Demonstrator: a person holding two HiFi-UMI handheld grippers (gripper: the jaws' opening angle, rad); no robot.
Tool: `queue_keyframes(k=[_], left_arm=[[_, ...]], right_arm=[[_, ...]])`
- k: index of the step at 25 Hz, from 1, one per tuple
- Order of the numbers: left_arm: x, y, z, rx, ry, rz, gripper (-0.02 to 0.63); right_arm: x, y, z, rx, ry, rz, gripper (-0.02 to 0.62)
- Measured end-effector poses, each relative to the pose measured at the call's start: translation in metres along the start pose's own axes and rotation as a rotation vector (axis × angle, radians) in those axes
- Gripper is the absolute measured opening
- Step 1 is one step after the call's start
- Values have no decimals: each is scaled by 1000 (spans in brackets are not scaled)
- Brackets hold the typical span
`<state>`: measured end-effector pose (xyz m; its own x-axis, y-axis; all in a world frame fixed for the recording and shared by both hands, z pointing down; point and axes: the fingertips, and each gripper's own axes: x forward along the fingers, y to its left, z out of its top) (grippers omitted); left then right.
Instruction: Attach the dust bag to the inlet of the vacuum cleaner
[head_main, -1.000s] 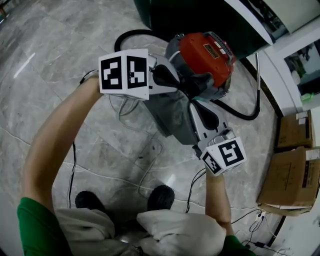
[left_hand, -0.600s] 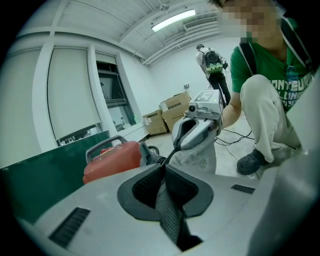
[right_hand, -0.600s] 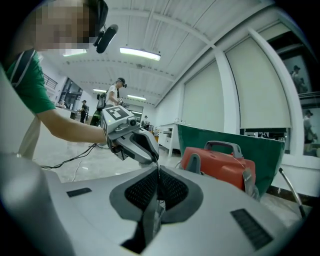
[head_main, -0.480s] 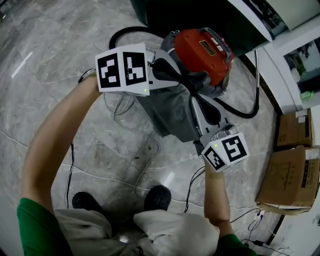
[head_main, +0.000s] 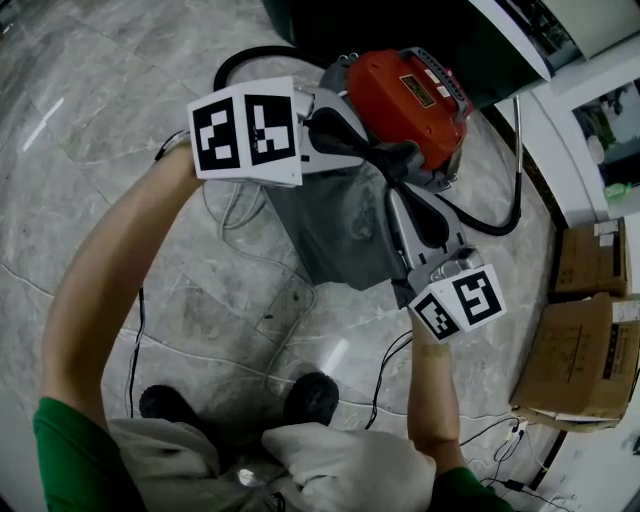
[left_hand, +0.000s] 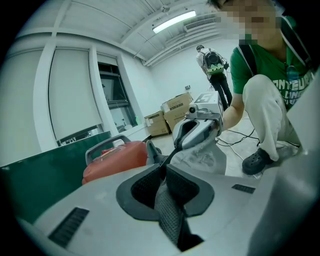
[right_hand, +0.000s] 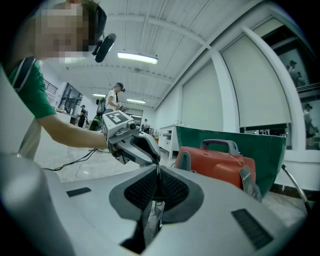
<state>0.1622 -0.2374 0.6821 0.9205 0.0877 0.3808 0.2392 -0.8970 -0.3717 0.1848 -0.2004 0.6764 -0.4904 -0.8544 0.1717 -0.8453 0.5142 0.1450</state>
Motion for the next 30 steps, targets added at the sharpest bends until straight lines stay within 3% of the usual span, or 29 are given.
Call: queue_keyframes(k=[30], left_arm=[[44,38,-5,-15,-53,91,44]], right_arm=[[6,-62,-9,37,-4,-12,23]])
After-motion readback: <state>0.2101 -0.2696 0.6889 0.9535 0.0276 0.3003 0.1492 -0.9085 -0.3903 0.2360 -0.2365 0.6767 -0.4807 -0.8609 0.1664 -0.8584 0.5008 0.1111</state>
